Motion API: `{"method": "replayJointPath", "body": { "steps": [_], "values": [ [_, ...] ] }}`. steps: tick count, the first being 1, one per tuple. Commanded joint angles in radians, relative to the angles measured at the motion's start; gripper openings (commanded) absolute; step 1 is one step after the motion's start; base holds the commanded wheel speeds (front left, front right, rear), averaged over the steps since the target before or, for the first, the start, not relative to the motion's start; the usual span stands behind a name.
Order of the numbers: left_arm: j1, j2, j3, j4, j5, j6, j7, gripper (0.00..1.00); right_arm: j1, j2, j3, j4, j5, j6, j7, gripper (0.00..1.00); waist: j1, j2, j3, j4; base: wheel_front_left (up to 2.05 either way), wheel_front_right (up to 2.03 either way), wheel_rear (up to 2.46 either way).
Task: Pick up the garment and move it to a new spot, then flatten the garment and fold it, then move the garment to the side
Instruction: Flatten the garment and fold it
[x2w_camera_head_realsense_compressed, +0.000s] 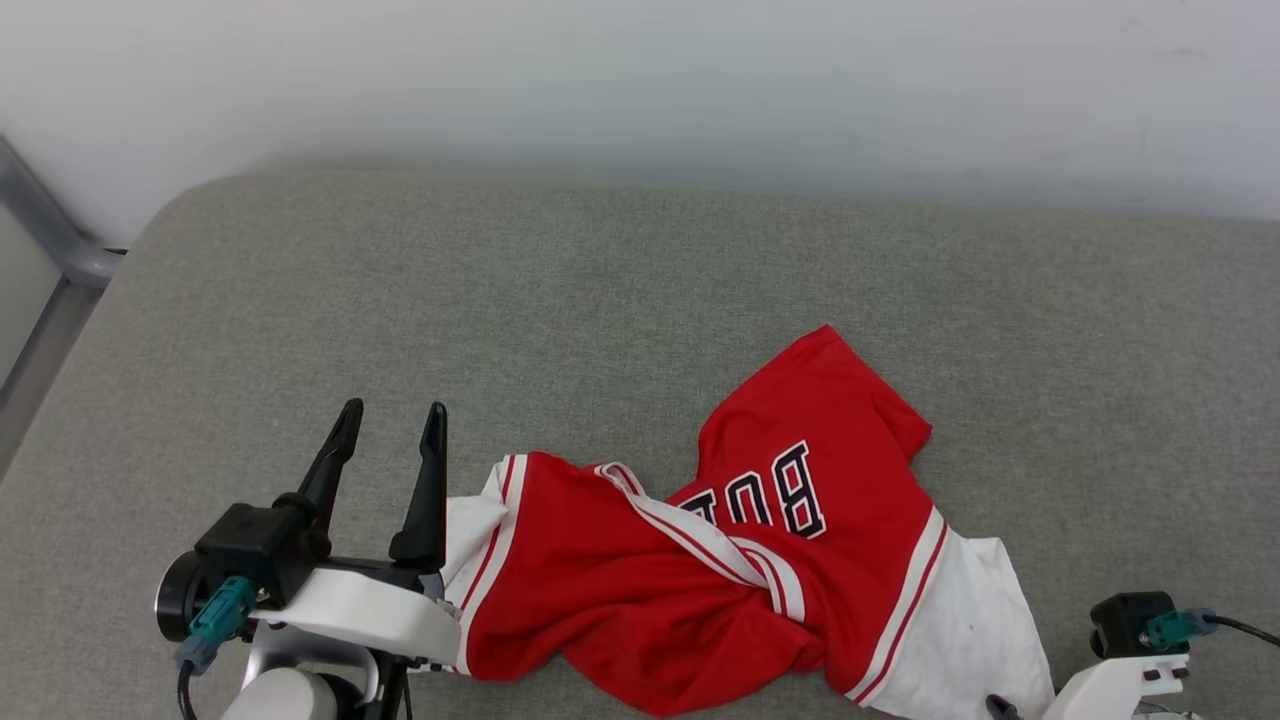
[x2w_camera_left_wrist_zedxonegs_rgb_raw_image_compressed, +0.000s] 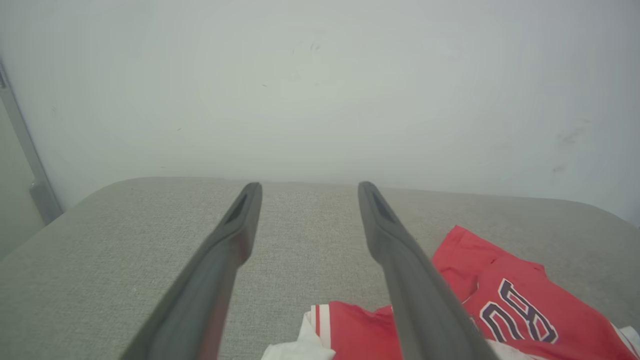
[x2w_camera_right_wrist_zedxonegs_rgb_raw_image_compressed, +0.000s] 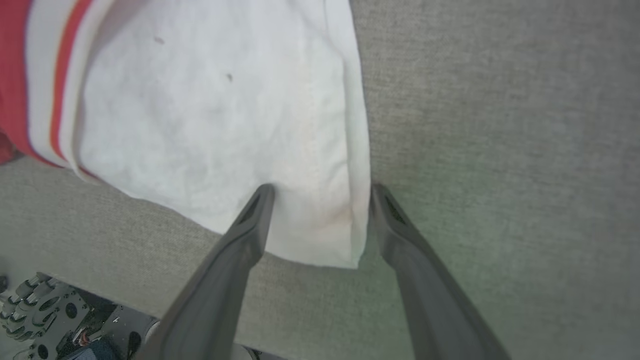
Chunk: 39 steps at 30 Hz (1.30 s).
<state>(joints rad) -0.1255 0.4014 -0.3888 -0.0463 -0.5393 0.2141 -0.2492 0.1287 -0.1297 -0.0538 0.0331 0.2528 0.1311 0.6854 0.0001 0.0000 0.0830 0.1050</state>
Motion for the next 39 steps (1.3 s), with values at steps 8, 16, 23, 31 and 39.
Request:
{"method": "replayJointPath", "body": {
  "steps": [8, 16, 23, 31, 39],
  "values": [
    [-0.02, -0.016, 0.005, 0.005, -0.003, 0.0, -0.009, 1.0, -0.029, -0.004, 0.075, 0.18, 0.077, 0.001, 0.087, 0.18, -0.0001, 0.0, 0.047, 0.031, 0.0, 0.0, 0.0],
    [-0.004, 0.009, 0.013, 0.038, -0.049, -0.012, 0.058, 1.0, -0.043, -0.029, 0.057, 0.114, 0.106, 0.0, 0.071, 0.0, -0.0001, 0.0, 0.031, 0.016, 0.0, 0.0, 0.0],
    [-0.079, 0.093, -0.025, 0.088, -0.156, -0.091, 0.359, 1.0, -0.055, -0.047, 0.016, -0.012, 0.082, -0.001, 0.067, 0.0, -0.0001, 0.0, 0.033, -0.011, 0.0, 0.0, 0.0],
    [-0.162, 0.164, -0.075, 0.2, -0.262, -0.146, 0.689, 1.0, -0.074, -0.018, 0.036, -0.071, 0.065, -0.001, 0.084, 0.0, -0.0001, 0.0, 0.067, -0.067, 0.0, 0.0, 0.0],
    [-0.249, 0.158, -0.09, 0.346, -0.303, -0.175, 0.8, 1.0, -0.094, 0.002, 0.053, -0.075, 0.063, -0.001, 0.067, 0.0, -0.0001, 0.0, 0.137, -0.105, 0.0, 0.0, 0.0]
  ]
}}
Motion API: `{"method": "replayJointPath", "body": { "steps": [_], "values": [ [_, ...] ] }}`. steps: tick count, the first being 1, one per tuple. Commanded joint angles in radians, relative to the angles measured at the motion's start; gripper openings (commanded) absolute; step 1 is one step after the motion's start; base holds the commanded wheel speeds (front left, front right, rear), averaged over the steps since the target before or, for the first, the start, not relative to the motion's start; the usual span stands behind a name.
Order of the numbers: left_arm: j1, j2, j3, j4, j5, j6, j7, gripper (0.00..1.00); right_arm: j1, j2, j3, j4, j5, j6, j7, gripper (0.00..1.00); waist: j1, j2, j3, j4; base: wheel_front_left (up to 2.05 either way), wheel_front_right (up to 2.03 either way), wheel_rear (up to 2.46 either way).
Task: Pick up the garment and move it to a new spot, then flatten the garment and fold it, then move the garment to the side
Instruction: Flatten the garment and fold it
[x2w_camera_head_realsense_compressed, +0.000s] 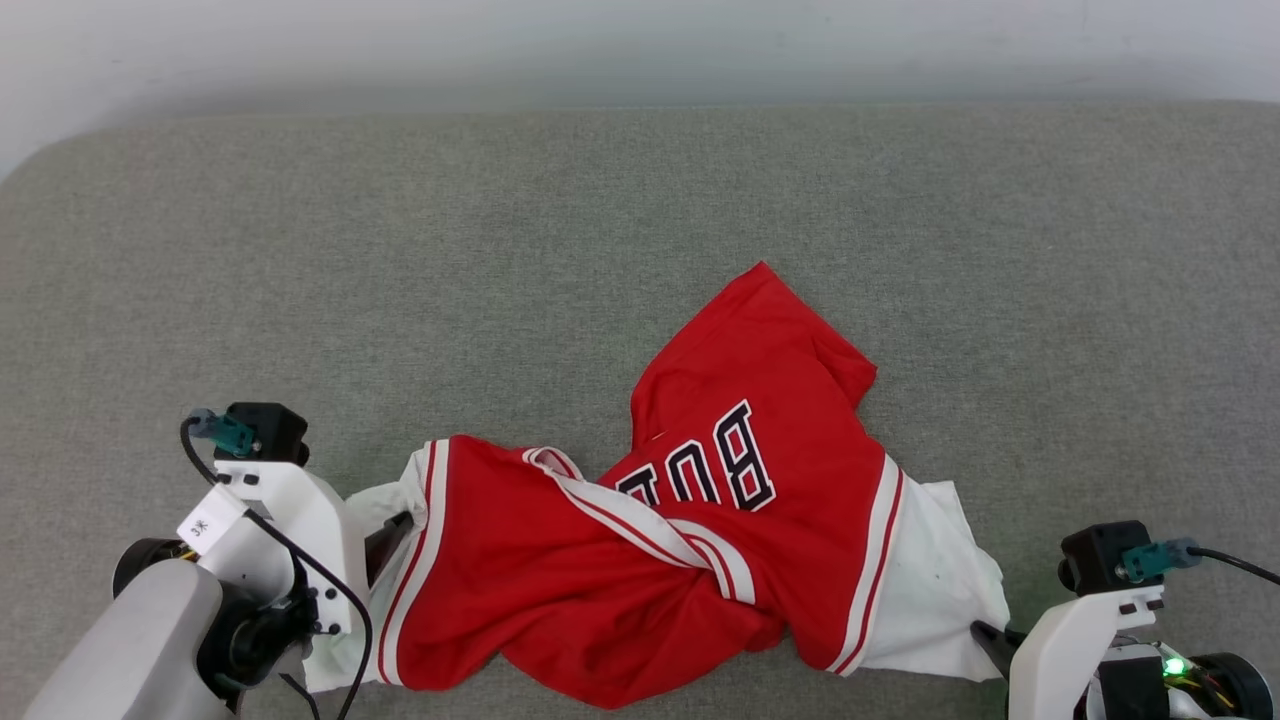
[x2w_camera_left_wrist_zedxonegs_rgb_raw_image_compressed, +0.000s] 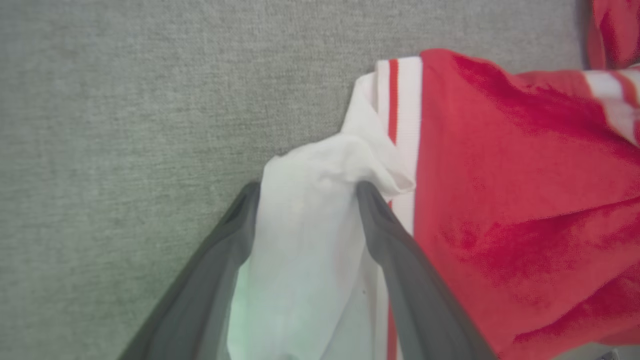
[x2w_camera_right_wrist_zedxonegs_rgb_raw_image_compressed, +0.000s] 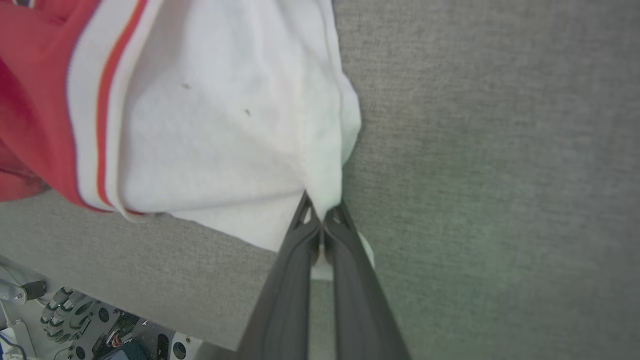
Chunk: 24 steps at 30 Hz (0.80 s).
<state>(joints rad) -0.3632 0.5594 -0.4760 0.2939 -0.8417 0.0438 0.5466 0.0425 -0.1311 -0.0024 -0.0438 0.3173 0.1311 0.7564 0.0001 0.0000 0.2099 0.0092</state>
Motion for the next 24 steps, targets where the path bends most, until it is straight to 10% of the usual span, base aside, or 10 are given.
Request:
{"method": "replayJointPath", "body": {
  "steps": [1, 5, 6, 7, 24],
  "values": [
    [-0.015, -0.005, -0.005, 0.022, -0.011, -0.008, 0.018, 1.0, -0.01, 0.005, 0.005, 0.003, 0.0, -0.001, -0.006, 0.0, -0.0001, 0.0, 0.014, -0.013, 0.0, 0.0, 0.0],
    [-0.012, -0.02, -0.031, 0.09, -0.036, -0.018, 0.087, 0.9, -0.011, 0.006, 0.007, 0.013, 0.002, -0.001, -0.014, 0.0, -0.0001, 0.0, 0.021, -0.027, 0.0, 0.0, 0.0],
    [-0.005, -0.026, -0.039, 0.109, -0.046, -0.024, 0.107, 0.34, -0.011, 0.006, 0.005, 0.014, 0.003, -0.001, -0.016, 0.0, -0.0001, 0.0, 0.022, -0.029, 0.0, 0.0, 0.0],
    [0.001, -0.035, -0.041, 0.123, -0.059, -0.026, 0.12, 0.0, -0.011, 0.006, 0.004, 0.015, 0.004, -0.001, -0.019, 0.0, -0.0001, 0.0, 0.022, -0.031, 0.0, 0.0, 0.0],
    [-0.165, -0.027, 0.013, 0.055, 0.1, -0.024, -0.224, 0.0, -0.166, -0.056, -0.097, -0.029, -0.057, -0.001, -0.14, 0.0, -0.0001, 0.0, -0.06, -0.01, 0.0, 0.0, 0.0]
  ]
}}
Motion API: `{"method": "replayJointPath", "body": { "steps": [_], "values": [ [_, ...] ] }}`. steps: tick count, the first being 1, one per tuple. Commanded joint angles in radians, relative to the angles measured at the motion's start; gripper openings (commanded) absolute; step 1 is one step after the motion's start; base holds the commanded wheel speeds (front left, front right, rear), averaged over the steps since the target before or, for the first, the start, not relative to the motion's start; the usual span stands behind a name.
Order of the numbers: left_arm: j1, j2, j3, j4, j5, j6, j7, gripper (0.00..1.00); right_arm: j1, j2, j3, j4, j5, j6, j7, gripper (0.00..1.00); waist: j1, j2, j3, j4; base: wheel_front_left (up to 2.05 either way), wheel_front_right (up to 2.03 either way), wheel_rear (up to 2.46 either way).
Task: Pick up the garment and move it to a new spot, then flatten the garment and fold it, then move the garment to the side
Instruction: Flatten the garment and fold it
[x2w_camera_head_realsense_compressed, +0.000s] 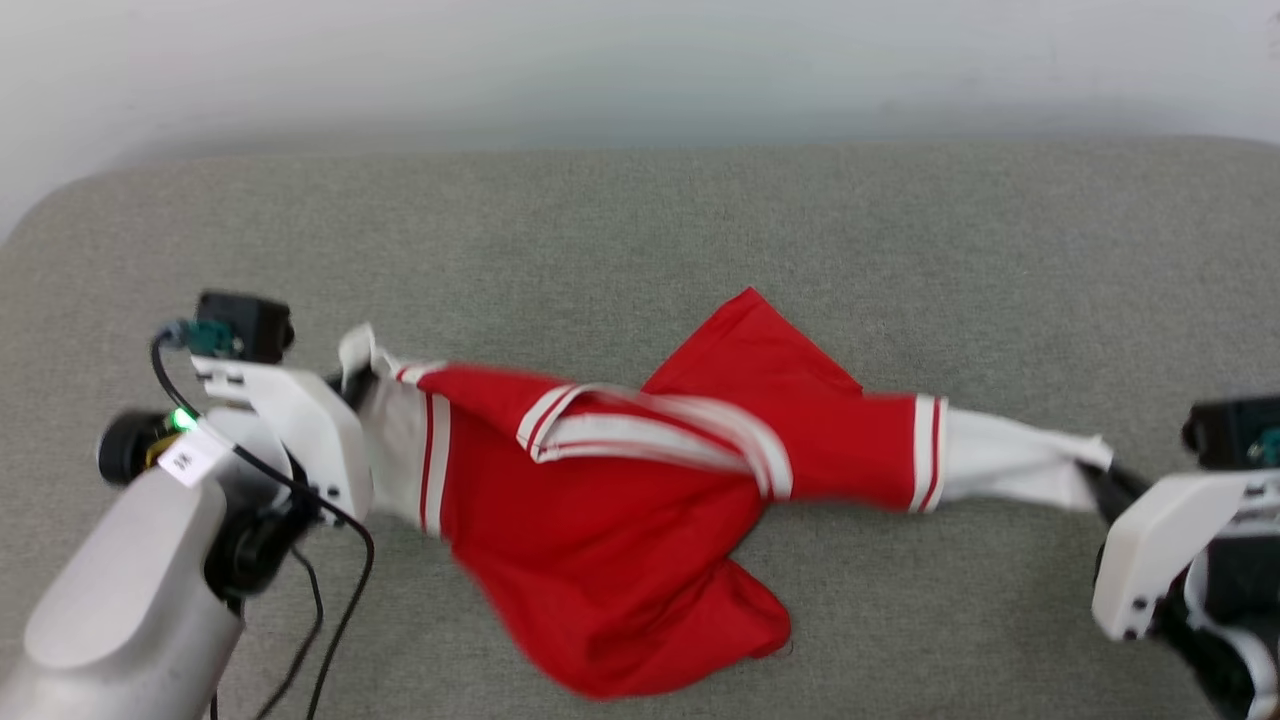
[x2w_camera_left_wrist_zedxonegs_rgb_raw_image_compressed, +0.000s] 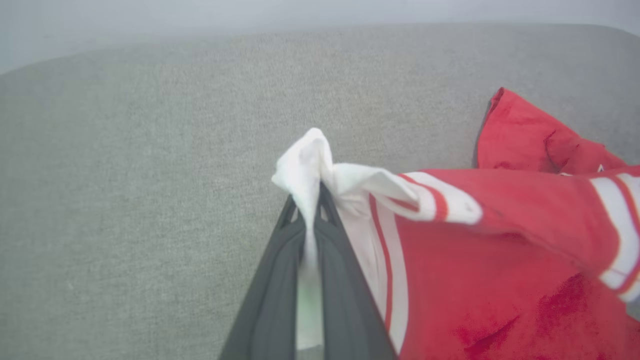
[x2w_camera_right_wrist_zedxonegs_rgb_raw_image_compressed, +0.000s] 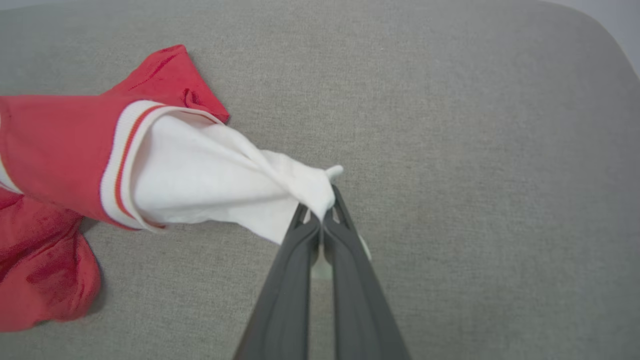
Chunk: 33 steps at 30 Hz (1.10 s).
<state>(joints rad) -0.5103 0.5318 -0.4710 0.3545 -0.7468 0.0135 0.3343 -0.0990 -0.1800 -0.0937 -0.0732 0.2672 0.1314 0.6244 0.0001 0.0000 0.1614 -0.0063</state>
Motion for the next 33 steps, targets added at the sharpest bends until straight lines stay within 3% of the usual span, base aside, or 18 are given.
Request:
{"method": "replayJointPath", "body": {
  "steps": [1, 10, 20, 33],
  "values": [
    [-0.036, -0.002, 0.016, -0.016, 0.017, 0.014, -0.038, 0.0, -0.048, -0.012, -0.012, 0.005, -0.014, -0.001, -0.01, 0.0, -0.0001, 0.0, -0.017, 0.007, 0.0, 0.0, 0.0],
    [-0.23, -0.045, 0.058, 0.001, 0.083, 0.049, -0.194, 0.0, -0.341, -0.066, 0.005, 0.11, -0.056, -0.001, -0.044, 0.0, -0.0001, 0.0, -0.024, 0.008, 0.0, 0.0, 0.0],
    [-0.555, -0.101, 0.098, 0.186, 0.111, 0.022, -0.317, 0.0, -0.766, -0.123, 0.041, 0.322, -0.082, -0.002, -0.111, 0.0, -0.0001, 0.0, 0.089, -0.005, 0.0, 0.0, 0.0],
    [-0.94, -0.076, 0.149, 0.347, 0.151, -0.008, -0.464, 0.0, -1.277, -0.099, 0.023, 0.58, -0.163, -0.002, -0.312, 0.0, -0.0001, 0.0, 0.281, -0.049, 0.0, 0.0, 0.0]
  ]
}}
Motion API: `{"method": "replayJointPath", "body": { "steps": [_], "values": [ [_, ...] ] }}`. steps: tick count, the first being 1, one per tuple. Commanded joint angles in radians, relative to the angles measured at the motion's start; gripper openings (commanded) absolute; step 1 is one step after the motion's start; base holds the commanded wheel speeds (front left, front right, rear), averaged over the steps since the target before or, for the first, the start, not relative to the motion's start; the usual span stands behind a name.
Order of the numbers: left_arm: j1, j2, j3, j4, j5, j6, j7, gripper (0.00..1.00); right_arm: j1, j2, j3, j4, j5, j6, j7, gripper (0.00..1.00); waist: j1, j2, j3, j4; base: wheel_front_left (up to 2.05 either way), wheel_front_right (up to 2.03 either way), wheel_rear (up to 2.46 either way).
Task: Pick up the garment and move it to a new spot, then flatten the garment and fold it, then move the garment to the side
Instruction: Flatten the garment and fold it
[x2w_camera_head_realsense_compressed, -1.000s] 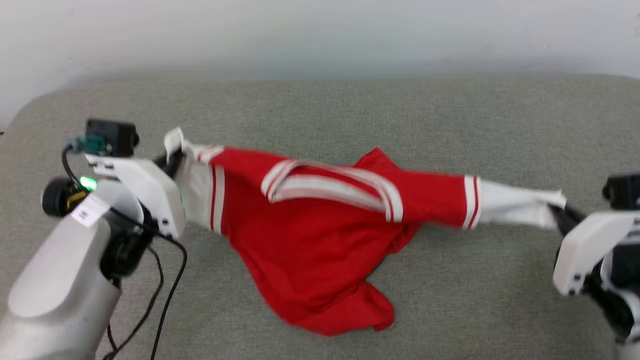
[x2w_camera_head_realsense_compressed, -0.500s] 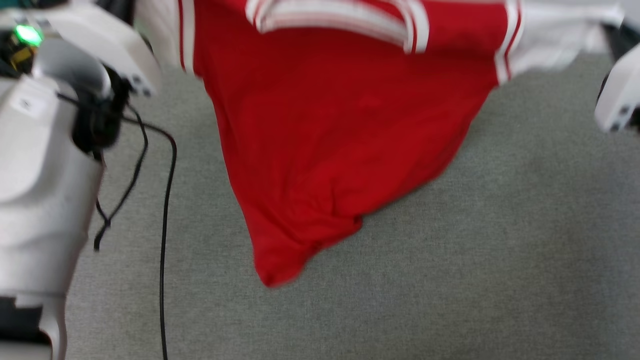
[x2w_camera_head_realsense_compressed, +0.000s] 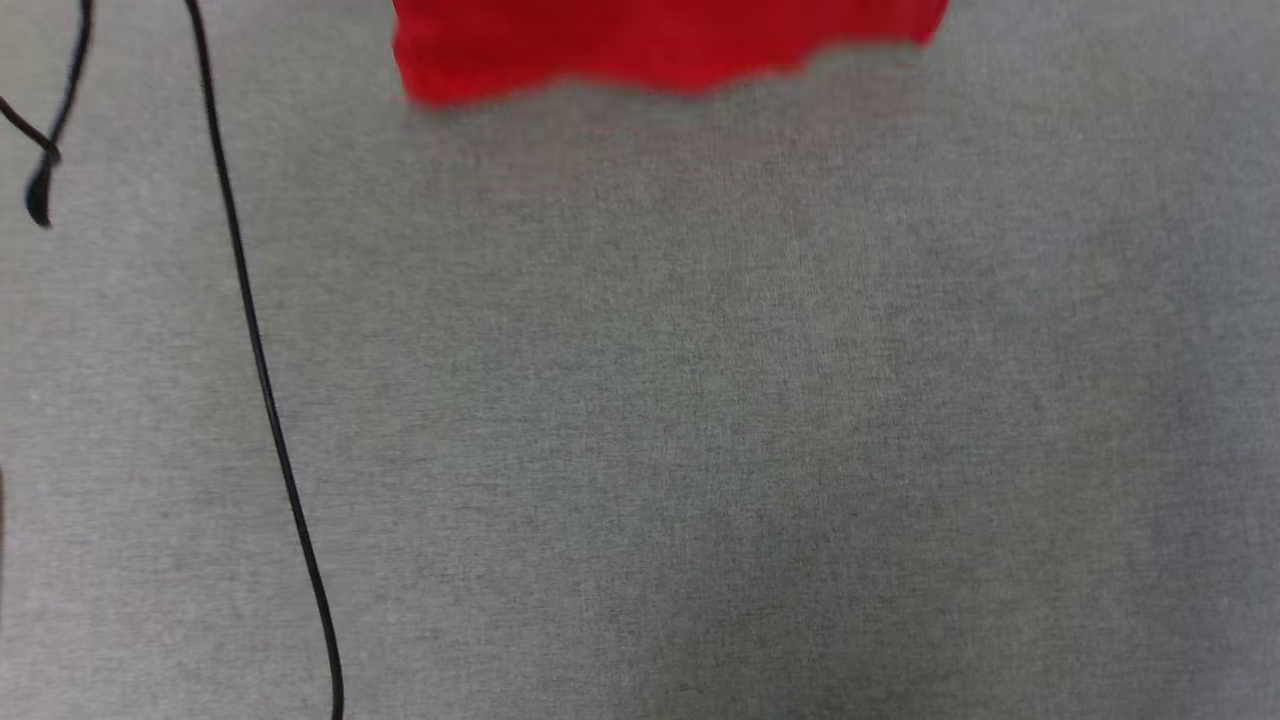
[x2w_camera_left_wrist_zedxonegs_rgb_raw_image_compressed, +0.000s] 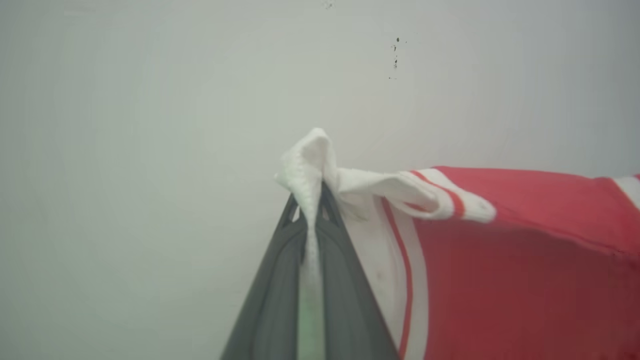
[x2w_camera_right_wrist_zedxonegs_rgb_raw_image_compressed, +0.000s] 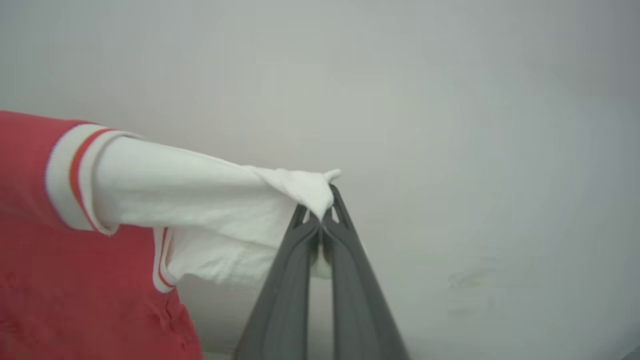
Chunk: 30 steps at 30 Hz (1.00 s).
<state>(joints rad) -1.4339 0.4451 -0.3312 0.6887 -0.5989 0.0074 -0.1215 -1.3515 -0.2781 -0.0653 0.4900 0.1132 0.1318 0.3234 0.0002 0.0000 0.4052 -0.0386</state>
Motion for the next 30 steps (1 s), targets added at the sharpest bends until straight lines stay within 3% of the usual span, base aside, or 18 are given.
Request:
{"method": "replayJointPath", "body": {
  "steps": [1, 7, 13, 24, 30],
  "values": [
    [-0.032, 0.012, 0.01, 0.02, 0.003, -0.004, -0.014, 0.0, -0.049, 0.004, -0.005, 0.032, -0.013, -0.002, -0.02, 0.0, -0.0002, 0.0, 0.05, -0.019, 0.0, 0.0, 0.0],
    [-0.067, 0.01, 0.017, 0.078, -0.008, -0.023, -0.051, 0.0, -0.126, 0.059, 0.011, 0.125, 0.002, -0.002, -0.084, 0.0, -0.0002, 0.0, 0.126, -0.032, 0.0, 0.0, 0.0],
    [-0.018, -0.009, 0.024, 0.152, -0.035, -0.051, -0.083, 0.0, -0.107, 0.112, 0.021, 0.231, 0.026, -0.002, -0.142, 0.0, -0.0002, 0.0, 0.169, -0.034, 0.0, 0.0, 0.0],
    [0.17, -0.071, 0.033, 0.324, -0.102, -0.126, -0.139, 0.0, 0.039, 0.177, 0.057, 0.495, 0.112, -0.002, -0.279, 0.0, -0.0002, 0.0, 0.16, -0.022, 0.0, 0.0, 0.0],
    [0.355, -0.078, 0.081, 0.269, -0.115, -0.136, -0.145, 0.0, 0.204, 0.174, 0.07, 0.55, 0.19, -0.002, -0.365, 0.0, -0.0002, 0.0, 0.083, -0.01, 0.0, 0.0, 0.0]
  ]
}}
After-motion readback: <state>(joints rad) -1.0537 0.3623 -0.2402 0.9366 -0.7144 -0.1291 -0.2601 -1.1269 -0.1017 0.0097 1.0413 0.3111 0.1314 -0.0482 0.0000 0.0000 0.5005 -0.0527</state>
